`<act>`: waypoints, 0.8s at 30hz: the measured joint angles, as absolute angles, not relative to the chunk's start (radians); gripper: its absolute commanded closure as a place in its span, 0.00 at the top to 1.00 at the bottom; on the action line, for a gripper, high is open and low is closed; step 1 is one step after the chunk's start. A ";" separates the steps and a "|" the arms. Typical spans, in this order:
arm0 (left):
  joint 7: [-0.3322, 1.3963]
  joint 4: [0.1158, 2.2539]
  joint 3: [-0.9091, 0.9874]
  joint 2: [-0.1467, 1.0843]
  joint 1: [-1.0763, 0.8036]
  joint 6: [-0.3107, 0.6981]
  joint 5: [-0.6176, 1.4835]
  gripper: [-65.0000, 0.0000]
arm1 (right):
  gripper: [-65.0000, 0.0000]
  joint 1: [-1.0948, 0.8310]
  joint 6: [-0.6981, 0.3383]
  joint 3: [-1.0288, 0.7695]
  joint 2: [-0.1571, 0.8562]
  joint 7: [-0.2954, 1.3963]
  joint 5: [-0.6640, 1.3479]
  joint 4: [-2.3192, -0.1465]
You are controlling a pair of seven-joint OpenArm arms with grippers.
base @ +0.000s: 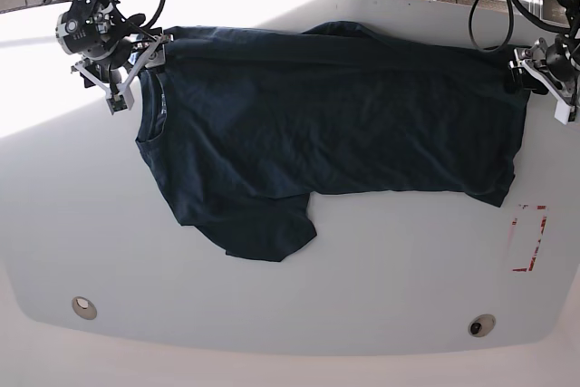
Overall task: Fold the T-shirt properly
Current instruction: 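Lower the shirt and drag it flat across the table, then release the right gripper and regrasp the shirt edge beside it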
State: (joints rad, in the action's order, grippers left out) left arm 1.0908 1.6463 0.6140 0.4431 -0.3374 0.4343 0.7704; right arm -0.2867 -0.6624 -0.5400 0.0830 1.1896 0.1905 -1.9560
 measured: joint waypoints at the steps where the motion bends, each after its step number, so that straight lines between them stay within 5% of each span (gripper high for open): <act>1: 1.091 1.649 0.614 0.439 -0.337 0.435 0.772 0.59 | 0.82 -0.285 -0.662 -0.540 0.080 1.190 0.191 -1.957; 12: 1.166 1.759 0.618 0.438 -0.250 0.434 0.765 0.60 | 0.83 -0.142 -0.662 -0.545 0.072 1.188 0.203 -1.979; 24: 1.205 1.784 0.623 0.435 -0.025 0.435 0.767 0.60 | 0.83 0.132 -0.656 -0.545 0.049 1.047 0.184 -1.666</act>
State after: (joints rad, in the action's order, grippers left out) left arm 1.2053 1.7836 0.6228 0.4351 -0.0246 0.4347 0.7666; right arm 0.1322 -0.6556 -0.5453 0.0490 1.0470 0.1844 -1.6657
